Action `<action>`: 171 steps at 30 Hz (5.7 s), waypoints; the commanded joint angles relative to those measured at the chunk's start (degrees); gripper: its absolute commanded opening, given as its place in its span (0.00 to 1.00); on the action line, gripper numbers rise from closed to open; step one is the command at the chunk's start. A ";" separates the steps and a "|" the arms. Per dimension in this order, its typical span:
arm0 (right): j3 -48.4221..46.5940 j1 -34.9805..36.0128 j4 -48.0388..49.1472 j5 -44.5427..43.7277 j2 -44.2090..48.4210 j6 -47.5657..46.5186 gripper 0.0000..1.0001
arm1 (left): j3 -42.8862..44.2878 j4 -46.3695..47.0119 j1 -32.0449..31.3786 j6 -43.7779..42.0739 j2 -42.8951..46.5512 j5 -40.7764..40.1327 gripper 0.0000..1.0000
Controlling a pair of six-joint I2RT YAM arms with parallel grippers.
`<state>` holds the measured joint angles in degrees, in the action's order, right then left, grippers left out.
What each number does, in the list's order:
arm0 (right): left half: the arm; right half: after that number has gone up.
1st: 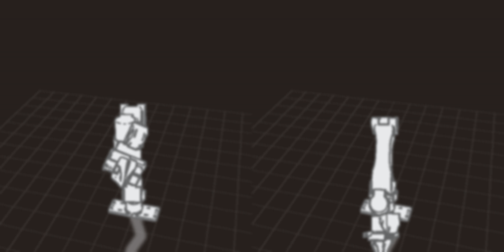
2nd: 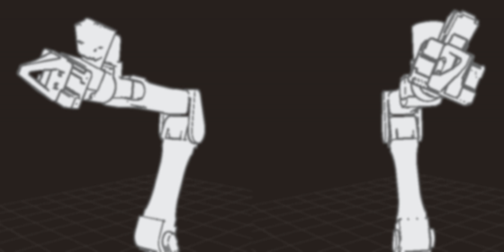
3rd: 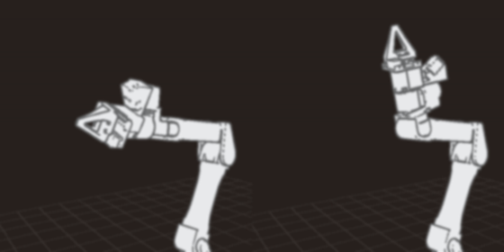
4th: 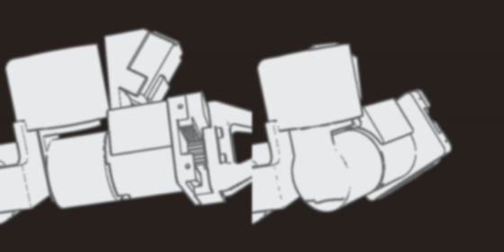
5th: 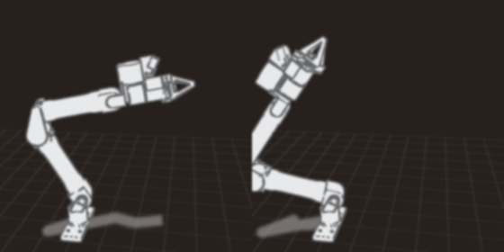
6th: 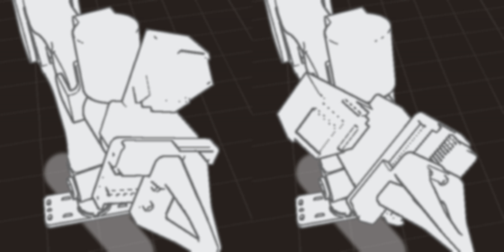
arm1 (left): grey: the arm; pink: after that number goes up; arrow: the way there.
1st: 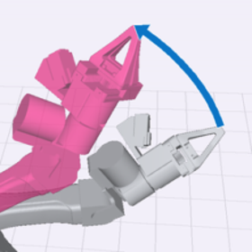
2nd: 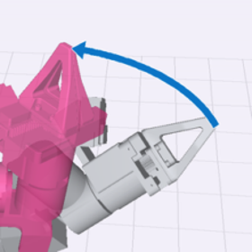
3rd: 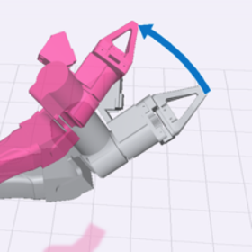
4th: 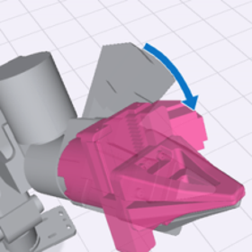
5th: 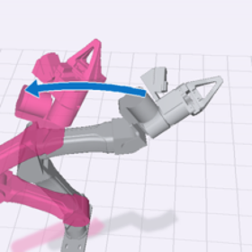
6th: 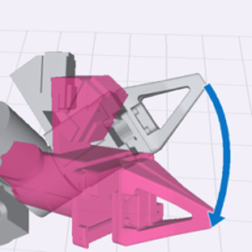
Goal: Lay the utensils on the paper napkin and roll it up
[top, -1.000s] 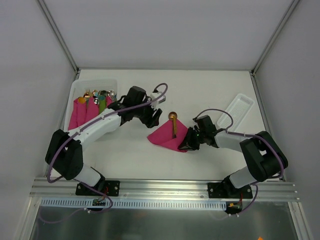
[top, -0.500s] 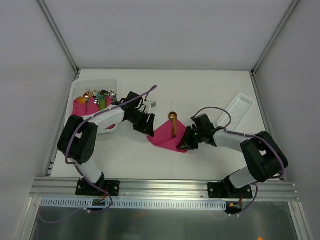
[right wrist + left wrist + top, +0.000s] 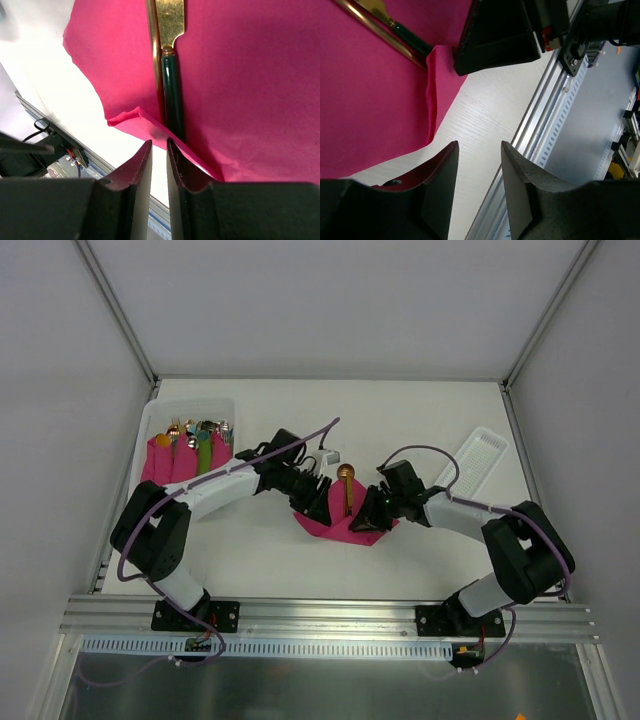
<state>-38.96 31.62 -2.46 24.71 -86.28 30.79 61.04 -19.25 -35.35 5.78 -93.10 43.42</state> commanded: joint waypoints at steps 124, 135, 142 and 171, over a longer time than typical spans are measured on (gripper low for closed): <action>-0.06 4.42 0.17 -3.09 -4.33 2.17 0.21 | 9.62 -8.35 1.52 12.06 -7.09 -6.42 0.00; -0.59 5.12 -0.53 -3.79 -5.30 2.09 0.21 | 11.04 1.22 0.99 23.73 -12.46 6.05 0.00; -0.94 5.21 -0.62 -3.70 -5.92 2.00 0.21 | 8.75 11.50 0.55 32.44 -14.74 8.52 0.00; -0.06 5.56 -3.60 -4.93 -0.21 0.77 0.22 | 12.62 20.48 -0.95 38.08 -25.64 0.89 0.00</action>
<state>-38.87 36.73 -2.70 21.82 -89.30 32.40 71.53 2.55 -35.79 45.84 -118.72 47.22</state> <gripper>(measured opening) 0.221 0.008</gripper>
